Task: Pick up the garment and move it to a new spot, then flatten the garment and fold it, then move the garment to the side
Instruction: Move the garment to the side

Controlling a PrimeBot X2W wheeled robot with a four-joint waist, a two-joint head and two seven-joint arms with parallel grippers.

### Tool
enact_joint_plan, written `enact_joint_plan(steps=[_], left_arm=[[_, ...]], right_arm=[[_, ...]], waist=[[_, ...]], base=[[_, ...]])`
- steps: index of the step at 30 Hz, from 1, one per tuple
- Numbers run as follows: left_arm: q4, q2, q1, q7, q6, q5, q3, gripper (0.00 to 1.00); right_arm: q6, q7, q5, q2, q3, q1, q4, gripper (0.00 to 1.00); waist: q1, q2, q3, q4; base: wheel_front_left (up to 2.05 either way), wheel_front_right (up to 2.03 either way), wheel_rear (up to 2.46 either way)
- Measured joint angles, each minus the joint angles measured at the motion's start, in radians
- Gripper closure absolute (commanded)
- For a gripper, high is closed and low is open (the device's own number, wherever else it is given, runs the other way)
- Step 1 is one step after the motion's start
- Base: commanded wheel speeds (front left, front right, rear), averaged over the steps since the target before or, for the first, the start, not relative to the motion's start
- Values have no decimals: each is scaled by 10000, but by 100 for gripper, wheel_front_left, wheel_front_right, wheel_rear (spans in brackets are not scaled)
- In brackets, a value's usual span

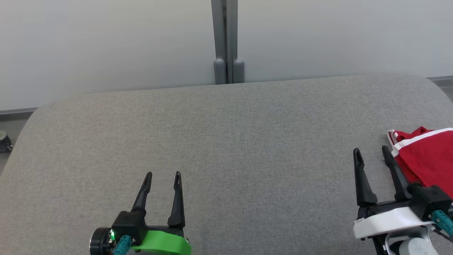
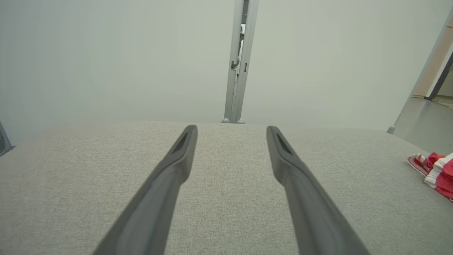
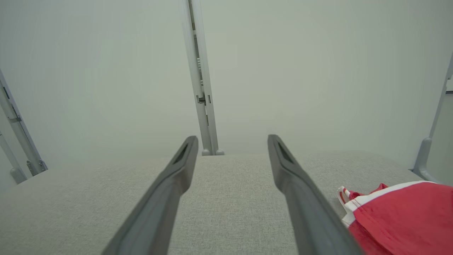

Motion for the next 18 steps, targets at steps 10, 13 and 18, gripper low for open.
enact_joint_plan(steps=[10, 13, 18], left_arm=[[-52, 2, 118, 0, 209, 366, 100, 0], [19, 2, 134, 0, 209, 366, 102, 0], [132, 2, 210, 0, -102, 98, 15, 0]], right_arm=[[0, 0, -150, 284, -12, 140, -161, 0], [0, 0, -127, 314, -10, 139, -159, 0], [0, 0, -121, 351, -13, 139, -150, 0]], waist=[[0, 0, -70, 101], [0, 0, -75, 85], [0, 0, -100, 53]], base=[[0, 0, 0], [0, 0, 0], [0, 0, 0]])
